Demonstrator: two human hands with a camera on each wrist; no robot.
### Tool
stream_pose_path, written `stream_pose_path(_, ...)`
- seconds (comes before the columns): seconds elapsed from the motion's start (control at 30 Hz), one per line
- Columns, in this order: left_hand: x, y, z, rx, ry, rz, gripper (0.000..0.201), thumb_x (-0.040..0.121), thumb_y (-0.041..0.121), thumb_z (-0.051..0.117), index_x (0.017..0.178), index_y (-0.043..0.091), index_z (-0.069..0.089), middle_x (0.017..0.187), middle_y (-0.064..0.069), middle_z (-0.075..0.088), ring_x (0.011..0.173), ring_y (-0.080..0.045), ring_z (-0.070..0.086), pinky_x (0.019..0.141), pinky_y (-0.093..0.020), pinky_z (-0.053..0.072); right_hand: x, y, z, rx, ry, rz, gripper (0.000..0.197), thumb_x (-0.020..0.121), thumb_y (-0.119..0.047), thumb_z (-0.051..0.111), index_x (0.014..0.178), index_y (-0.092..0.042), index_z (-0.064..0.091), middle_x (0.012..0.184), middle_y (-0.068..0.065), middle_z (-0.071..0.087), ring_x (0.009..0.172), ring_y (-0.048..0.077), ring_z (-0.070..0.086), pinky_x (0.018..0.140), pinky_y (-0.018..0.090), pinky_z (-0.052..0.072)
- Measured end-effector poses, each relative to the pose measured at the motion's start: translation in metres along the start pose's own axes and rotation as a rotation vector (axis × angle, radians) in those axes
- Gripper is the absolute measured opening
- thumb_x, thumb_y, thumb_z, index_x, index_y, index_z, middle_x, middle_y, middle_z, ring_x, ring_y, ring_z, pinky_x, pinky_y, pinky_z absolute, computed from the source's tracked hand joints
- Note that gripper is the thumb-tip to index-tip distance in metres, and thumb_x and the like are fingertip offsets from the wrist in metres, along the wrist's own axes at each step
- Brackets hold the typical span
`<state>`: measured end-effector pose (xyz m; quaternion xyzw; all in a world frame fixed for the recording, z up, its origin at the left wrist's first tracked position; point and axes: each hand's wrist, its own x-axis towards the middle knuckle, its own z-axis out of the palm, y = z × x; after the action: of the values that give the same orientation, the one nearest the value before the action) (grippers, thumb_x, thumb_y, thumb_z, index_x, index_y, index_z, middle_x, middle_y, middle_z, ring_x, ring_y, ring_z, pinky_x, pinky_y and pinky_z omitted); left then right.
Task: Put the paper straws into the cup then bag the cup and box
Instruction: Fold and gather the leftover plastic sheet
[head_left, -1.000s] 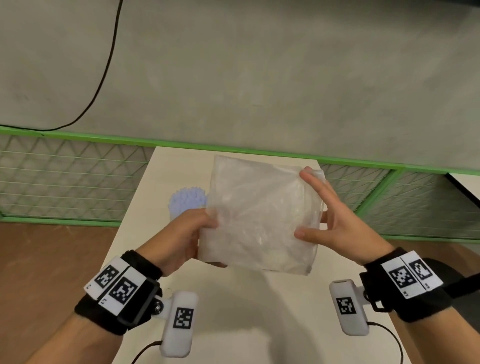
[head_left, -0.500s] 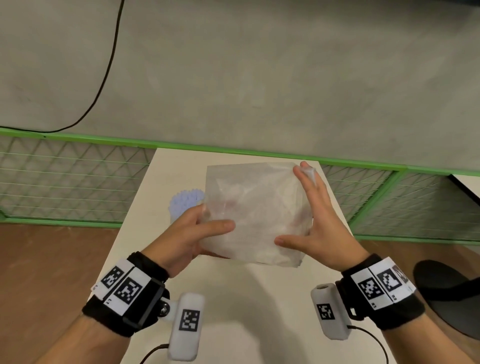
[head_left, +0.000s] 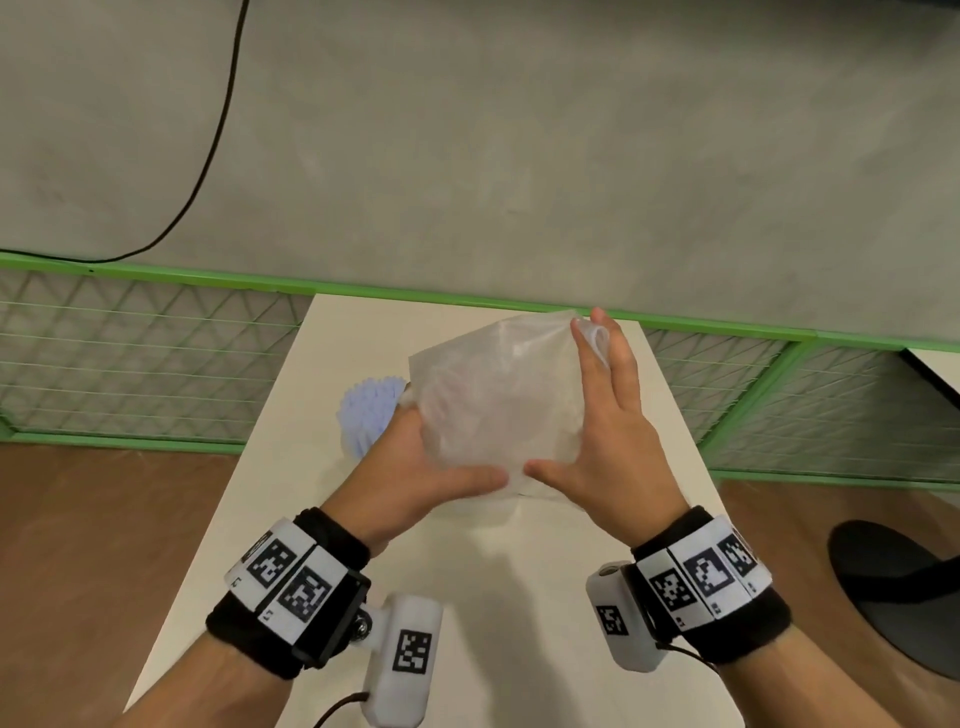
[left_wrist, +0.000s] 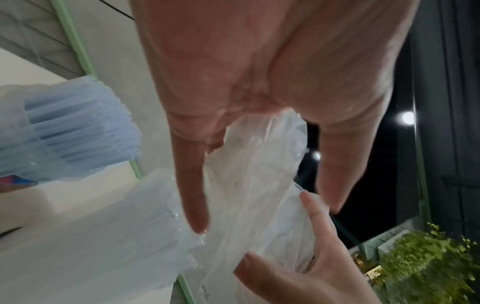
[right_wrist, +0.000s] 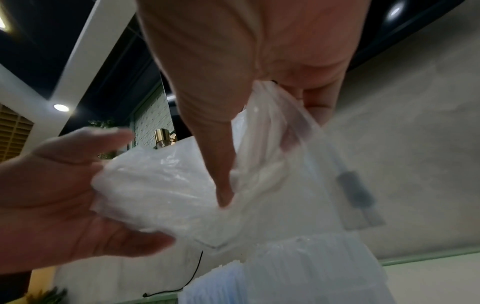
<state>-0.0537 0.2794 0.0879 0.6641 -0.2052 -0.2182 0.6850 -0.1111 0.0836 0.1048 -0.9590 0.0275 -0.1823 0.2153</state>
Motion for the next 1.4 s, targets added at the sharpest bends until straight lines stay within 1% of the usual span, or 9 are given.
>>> stream_pose_path(0.17,0.003,-0.006,-0.005,-0.074,0.11,0.007,0.062,0.069,0.007,0.07,0.127,0.015,0.053,0.119,-0.007,0.067,0.11,-0.027,0.067,0.09,-0.043,0.057,0.0,0.008,-0.005,0.21,0.004,0.037,0.099,0.071,-0.029,0.085,0.15,-0.041,0.025,0.157,-0.004,0.009,0.126,-0.018,0.02,0.084,-0.005,0.032)
stream_pose_path(0.3,0.003,-0.01,-0.008,-0.119,0.059,-0.016,0.071,0.065,-0.002,0.071,0.13,0.018,0.052,0.121,-0.01,0.067,0.112,-0.03,0.066,0.093,-0.048,0.056,-0.003,0.013,-0.001,0.472,0.079,0.162,0.062,0.08,-0.045,0.072,0.135,-0.052,0.043,0.132,-0.014,0.046,0.123,-0.007,0.036,0.101,0.007,0.032)
stream_pose_path(0.47,0.004,-0.011,-0.001,-0.028,0.036,0.028,0.084,0.068,-0.006,0.07,0.14,0.028,0.045,0.126,0.001,0.064,0.117,-0.018,0.063,0.095,-0.039,0.055,-0.007,0.005,0.017,0.274,0.091,0.175,0.097,0.066,-0.043,0.086,0.145,-0.04,0.03,0.13,-0.002,0.024,0.1,-0.007,0.027,0.084,-0.009,0.025)
stream_pose_path(0.63,0.01,-0.012,0.011,0.326,0.087,0.18,0.095,0.068,-0.011,0.073,0.146,0.032,0.039,0.139,0.012,0.039,0.134,-0.007,0.037,0.109,-0.036,0.044,-0.008,0.0,0.026,0.098,0.096,0.148,0.102,0.071,-0.04,0.083,0.151,-0.036,0.019,0.139,-0.005,0.016,0.126,0.019,0.032,0.093,0.035,0.046)
stream_pose_path(0.83,0.011,-0.017,0.016,0.042,0.198,0.098,0.06,0.073,0.007,0.067,0.125,0.034,0.055,0.128,0.0,0.057,0.115,-0.011,0.06,0.092,-0.044,0.056,-0.003,0.001,0.024,0.212,0.16,0.068,0.091,0.08,-0.001,0.065,0.147,-0.046,0.023,0.126,-0.003,0.023,0.098,-0.009,0.036,0.079,0.012,0.042)
stream_pose_path(0.97,0.012,-0.018,0.016,-0.056,0.185,0.08,0.033,0.088,0.029,0.067,0.121,0.03,0.062,0.126,-0.003,0.063,0.112,-0.015,0.066,0.095,-0.048,0.055,-0.003,0.002,0.023,0.093,0.171,0.041,0.065,0.08,0.003,0.062,0.126,-0.042,0.053,0.129,0.001,0.026,0.1,0.007,0.038,0.078,0.022,0.047)
stream_pose_path(1.1,0.016,-0.021,0.019,-0.046,0.205,0.07,0.029,0.103,0.012,0.048,0.128,0.023,0.058,0.126,0.001,0.065,0.114,-0.01,0.064,0.102,-0.044,0.051,-0.002,-0.002,0.028,-0.018,0.108,0.045,0.072,0.082,0.009,0.048,0.129,-0.045,0.054,0.133,0.005,0.024,0.113,0.028,0.042,0.069,0.035,0.053)
stream_pose_path(1.2,0.019,-0.023,0.02,0.064,0.159,0.157,0.039,0.104,0.008,0.041,0.137,0.026,0.053,0.132,0.003,0.06,0.124,-0.011,0.057,0.106,-0.041,0.047,-0.001,-0.002,0.035,-0.155,0.029,0.11,0.084,0.081,0.006,0.049,0.141,-0.051,0.036,0.134,0.004,0.02,0.107,0.028,0.038,0.05,0.03,0.044)
stream_pose_path(1.4,0.027,-0.034,0.022,0.232,0.162,0.286,0.051,0.098,0.003,0.037,0.141,0.028,0.048,0.134,0.001,0.055,0.129,-0.029,0.049,0.107,-0.047,0.044,0.0,0.0,0.043,-0.279,-0.034,0.154,0.091,0.076,0.005,0.051,0.145,-0.049,0.029,0.135,0.004,0.024,0.097,0.025,0.035,0.042,0.017,0.018)
